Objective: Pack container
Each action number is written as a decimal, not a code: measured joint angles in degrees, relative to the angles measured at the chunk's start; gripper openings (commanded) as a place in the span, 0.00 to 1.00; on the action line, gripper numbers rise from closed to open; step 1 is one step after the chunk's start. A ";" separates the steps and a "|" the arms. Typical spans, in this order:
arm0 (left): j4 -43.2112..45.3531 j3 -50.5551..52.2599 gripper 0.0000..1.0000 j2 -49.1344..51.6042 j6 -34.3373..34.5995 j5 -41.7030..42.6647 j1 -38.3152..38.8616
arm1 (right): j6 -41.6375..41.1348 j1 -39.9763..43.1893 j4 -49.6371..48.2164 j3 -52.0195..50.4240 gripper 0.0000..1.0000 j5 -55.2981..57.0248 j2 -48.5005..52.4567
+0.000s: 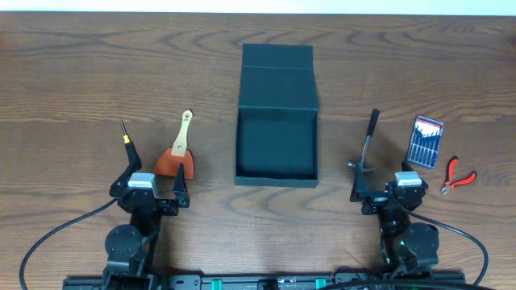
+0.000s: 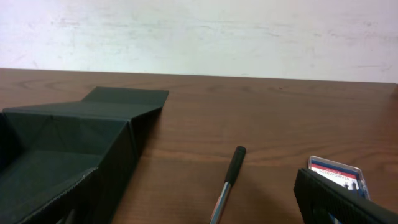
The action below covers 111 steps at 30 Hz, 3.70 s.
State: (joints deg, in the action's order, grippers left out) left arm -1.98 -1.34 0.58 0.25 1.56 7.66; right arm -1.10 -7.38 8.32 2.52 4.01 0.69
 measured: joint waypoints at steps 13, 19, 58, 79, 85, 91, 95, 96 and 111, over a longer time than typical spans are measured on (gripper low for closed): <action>0.00 0.00 0.99 0.00 0.00 0.00 0.00 | 0.02 0.00 0.00 0.00 0.99 0.00 0.00; 0.00 0.00 0.98 0.00 0.00 0.00 0.00 | 0.02 0.00 0.00 0.00 0.99 0.00 0.00; -6.05 -7.06 0.98 7.50 5.05 -0.02 0.00 | -3.58 0.02 11.41 8.13 0.99 -0.81 5.64; -58.47 -65.13 0.99 65.11 5.77 3.85 0.00 | -6.19 4.31 77.72 84.78 0.99 -2.03 77.64; -58.51 -65.16 0.98 66.77 5.73 4.57 0.00 | -11.02 4.31 63.60 81.13 0.99 -0.85 81.92; -58.55 -65.16 0.99 66.77 5.27 4.52 0.00 | -12.94 4.50 54.53 70.95 0.99 -0.37 84.35; -58.53 -65.16 0.98 66.77 5.22 4.50 0.00 | -10.01 5.25 53.51 65.79 0.99 -0.28 85.85; -58.53 -65.16 0.99 66.77 5.20 4.52 0.00 | -8.68 5.42 53.31 65.11 0.99 -0.26 86.01; -58.55 -65.16 0.98 66.77 5.03 4.50 0.00 | 9.53 8.09 51.82 64.02 0.99 -0.15 91.06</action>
State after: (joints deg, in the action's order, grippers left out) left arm -60.53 -66.50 67.35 5.28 6.07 7.66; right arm 8.43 0.71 60.14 66.54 3.86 91.74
